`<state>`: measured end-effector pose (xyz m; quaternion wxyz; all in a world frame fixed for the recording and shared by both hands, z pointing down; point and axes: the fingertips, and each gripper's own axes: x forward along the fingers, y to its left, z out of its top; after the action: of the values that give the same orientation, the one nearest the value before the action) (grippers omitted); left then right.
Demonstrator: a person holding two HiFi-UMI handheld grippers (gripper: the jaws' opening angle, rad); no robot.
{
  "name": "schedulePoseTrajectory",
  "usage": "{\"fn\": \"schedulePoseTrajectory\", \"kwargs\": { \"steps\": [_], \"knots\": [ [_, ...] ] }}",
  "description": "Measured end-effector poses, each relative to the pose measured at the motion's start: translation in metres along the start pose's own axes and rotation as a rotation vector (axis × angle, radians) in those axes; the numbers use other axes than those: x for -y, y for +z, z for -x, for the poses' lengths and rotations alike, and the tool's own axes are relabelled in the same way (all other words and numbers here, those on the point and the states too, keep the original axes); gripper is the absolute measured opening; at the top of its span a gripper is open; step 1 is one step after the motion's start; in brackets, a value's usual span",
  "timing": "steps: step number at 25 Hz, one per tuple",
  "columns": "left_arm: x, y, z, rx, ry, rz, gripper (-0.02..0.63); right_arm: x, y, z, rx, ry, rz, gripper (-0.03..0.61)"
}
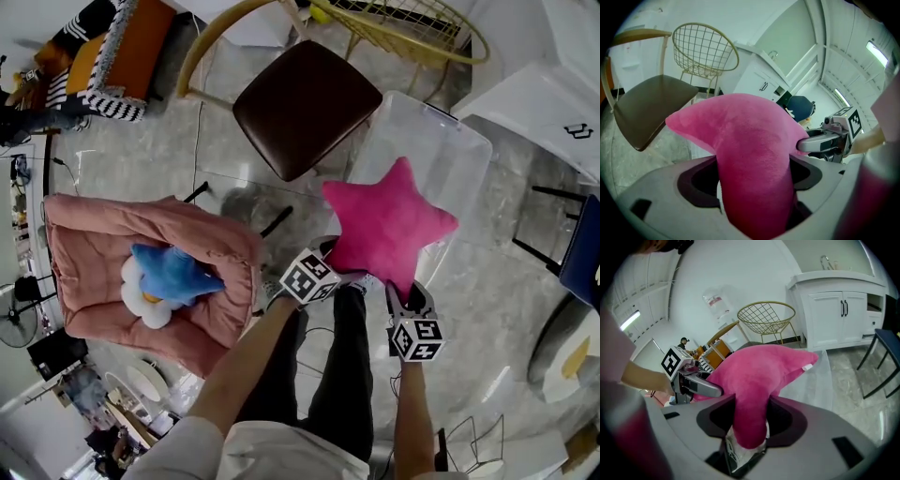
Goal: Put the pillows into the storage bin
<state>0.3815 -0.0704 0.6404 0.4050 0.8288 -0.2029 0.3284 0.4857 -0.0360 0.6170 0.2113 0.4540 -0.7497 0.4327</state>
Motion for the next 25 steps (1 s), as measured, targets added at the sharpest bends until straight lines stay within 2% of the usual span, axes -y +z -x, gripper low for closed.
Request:
{"fn": "schedulePoseTrajectory", "kwargs": {
  "steps": [10, 14, 17, 21, 25],
  "knots": [
    [-0.028, -0.024, -0.052, -0.033, -0.020, 0.074, 0.387, 0.038, -0.027, -0.037, -0.018, -0.027, -0.034, 0.178],
    [-0.034, -0.031, -0.067, -0.066, 0.005, 0.071, 0.390, 0.048, -0.034, -0.043, -0.034, -0.043, -0.050, 0.175],
    [-0.041, -0.031, -0.068, -0.067, 0.055, 0.023, 0.388, 0.059, -0.034, -0.046, -0.045, -0.085, -0.059, 0.170],
    [-0.048, -0.026, -0.056, -0.022, 0.068, 0.073, 0.387, 0.092, -0.043, -0.050, -0.092, -0.171, -0.030, 0.158],
    [-0.055, -0.030, -0.041, -0.014, 0.083, 0.074, 0.387, 0.126, -0.066, -0.066, -0.158, -0.224, -0.064, 0.152]
  ]
}}
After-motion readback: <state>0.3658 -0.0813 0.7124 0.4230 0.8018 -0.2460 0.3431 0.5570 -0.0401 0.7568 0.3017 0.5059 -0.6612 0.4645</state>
